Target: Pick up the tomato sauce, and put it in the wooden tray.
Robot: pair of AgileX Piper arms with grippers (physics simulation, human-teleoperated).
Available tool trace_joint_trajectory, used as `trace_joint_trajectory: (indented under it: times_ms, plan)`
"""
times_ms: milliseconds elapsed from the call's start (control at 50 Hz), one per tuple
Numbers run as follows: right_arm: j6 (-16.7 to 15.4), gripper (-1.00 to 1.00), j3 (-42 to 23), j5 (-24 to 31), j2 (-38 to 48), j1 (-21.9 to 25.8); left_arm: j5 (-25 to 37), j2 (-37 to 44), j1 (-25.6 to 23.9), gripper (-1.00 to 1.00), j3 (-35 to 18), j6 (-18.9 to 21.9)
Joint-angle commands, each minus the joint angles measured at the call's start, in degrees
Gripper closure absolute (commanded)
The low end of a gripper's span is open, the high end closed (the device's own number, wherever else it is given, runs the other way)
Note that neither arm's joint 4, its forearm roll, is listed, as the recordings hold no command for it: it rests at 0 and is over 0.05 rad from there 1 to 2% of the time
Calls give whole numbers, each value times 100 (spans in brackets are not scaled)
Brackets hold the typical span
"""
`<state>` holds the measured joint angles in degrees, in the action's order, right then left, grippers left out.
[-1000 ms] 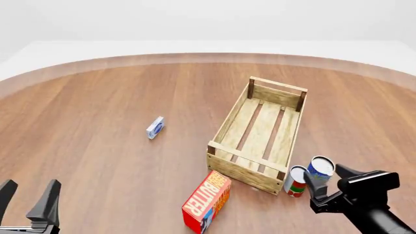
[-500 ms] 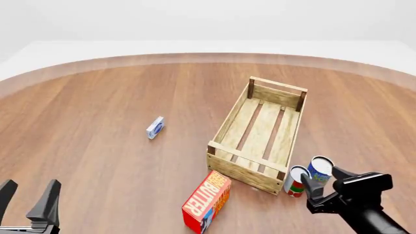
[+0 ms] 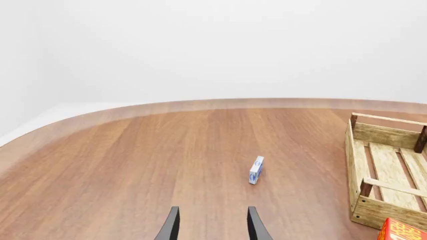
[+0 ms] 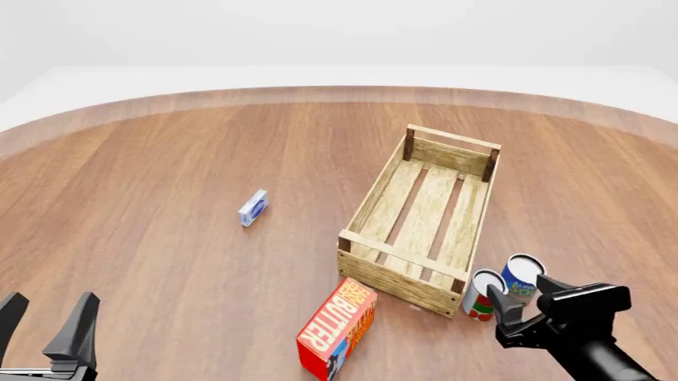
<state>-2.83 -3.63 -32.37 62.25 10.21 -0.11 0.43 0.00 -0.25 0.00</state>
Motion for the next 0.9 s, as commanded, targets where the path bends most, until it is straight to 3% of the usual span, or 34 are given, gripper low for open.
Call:
trace_joint_trajectory:
  times_ms: [20,340,900]
  plan:
    - [54,-100,57,-511,519,-28,0,0,0,-100,0,0]
    - [82,-100,49,-688,725,-8,0,0,0,-100,0,0]
    - [175,-100,156,-1481,1521,-28,0,0,0,-100,0,0]
